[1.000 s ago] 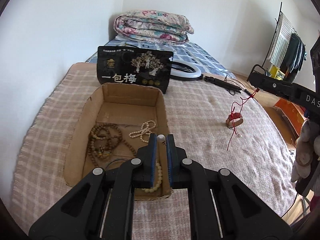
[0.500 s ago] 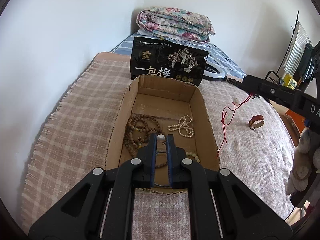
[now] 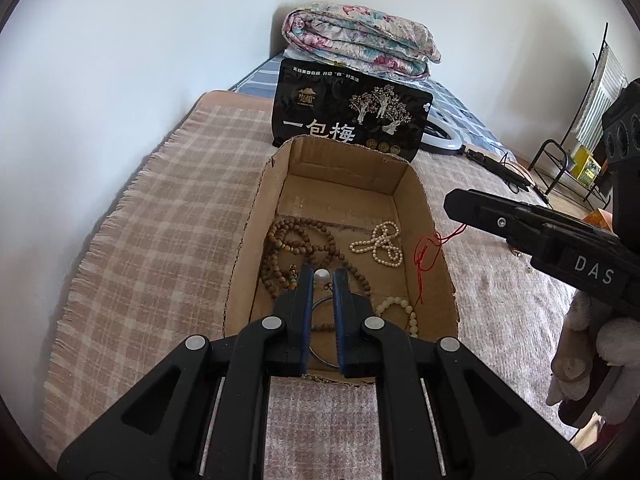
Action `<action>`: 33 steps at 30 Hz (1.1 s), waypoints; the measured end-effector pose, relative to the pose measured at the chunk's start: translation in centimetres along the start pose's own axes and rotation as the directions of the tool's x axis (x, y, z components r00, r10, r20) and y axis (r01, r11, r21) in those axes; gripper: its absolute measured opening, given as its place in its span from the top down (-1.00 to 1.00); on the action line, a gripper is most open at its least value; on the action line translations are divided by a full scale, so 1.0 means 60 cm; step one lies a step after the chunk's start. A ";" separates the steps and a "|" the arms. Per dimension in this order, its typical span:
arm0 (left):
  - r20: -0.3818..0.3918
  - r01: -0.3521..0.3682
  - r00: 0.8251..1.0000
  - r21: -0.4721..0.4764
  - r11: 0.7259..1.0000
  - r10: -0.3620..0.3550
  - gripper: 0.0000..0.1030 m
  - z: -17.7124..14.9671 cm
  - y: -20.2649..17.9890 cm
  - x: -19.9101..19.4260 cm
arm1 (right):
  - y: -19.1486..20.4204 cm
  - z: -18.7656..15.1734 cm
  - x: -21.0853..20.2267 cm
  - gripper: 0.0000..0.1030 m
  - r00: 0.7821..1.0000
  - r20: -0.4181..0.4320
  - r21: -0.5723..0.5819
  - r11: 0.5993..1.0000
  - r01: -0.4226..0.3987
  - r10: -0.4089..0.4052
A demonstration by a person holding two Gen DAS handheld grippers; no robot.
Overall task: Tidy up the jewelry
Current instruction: 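Open both tools to release pendant and earring into the box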
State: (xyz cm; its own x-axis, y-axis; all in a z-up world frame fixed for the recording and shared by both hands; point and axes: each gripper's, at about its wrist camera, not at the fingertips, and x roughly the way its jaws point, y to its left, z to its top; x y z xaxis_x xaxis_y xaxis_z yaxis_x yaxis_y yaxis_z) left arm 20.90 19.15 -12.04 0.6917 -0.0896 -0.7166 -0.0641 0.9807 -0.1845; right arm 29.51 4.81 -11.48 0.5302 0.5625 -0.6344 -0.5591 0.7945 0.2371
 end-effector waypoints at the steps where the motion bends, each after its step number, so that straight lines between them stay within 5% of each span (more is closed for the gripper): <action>1: 0.000 -0.002 1.000 -0.001 1.000 0.002 0.85 0.000 0.001 0.000 | 0.000 -0.001 0.003 0.44 1.000 -0.006 0.000 1.000 0.001 -0.001; 5: -0.004 -0.008 1.000 -0.011 1.000 0.008 0.84 0.001 0.002 0.002 | -0.004 -0.005 0.013 0.37 1.000 -0.025 0.001 1.000 0.014 -0.014; 7: -0.003 -0.017 1.000 -0.017 1.000 0.016 0.47 0.001 0.002 0.002 | -0.007 -0.005 0.012 0.30 0.999 -0.023 0.009 1.000 0.026 -0.026; 8: 0.003 -0.018 1.000 -0.022 1.000 0.018 0.09 0.000 0.004 0.000 | -0.008 -0.005 0.010 0.04 0.999 -0.020 0.015 0.999 0.039 -0.039; 9: 0.012 -0.020 1.000 -0.028 0.999 0.020 -0.02 0.001 0.004 -0.002 | -0.010 -0.004 0.009 -0.11 0.999 -0.013 0.021 0.998 0.052 -0.051; 10: 0.018 -0.021 1.000 -0.030 0.999 0.022 -0.02 0.001 0.005 -0.004 | -0.012 -0.003 0.006 -0.30 0.998 -0.003 0.026 0.998 0.057 -0.057; 24: 0.021 -0.017 1.000 -0.028 0.999 0.017 -0.02 0.007 -0.013 -0.006 | -0.042 0.000 -0.019 -0.69 0.988 0.018 0.067 0.986 0.155 -0.156; 29: 0.027 -0.009 1.000 -0.022 1.000 0.010 -0.02 0.010 -0.030 -0.008 | -0.058 0.001 -0.040 -0.99 0.974 0.044 0.085 0.972 0.217 -0.222; 33: 0.028 -0.002 1.000 -0.012 1.000 0.003 -0.02 0.011 -0.046 -0.007 | -0.071 0.003 -0.055 -0.99 0.960 0.045 0.084 0.958 0.273 -0.278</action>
State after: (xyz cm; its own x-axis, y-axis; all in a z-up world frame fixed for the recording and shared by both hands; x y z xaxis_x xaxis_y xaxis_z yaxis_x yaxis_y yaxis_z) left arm 21.27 16.61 -10.76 0.7112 -0.0822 -0.6982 -0.0742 0.9788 -0.1908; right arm 30.29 -0.38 -10.26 0.6926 0.3295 -0.6416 -0.3375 0.9342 0.1154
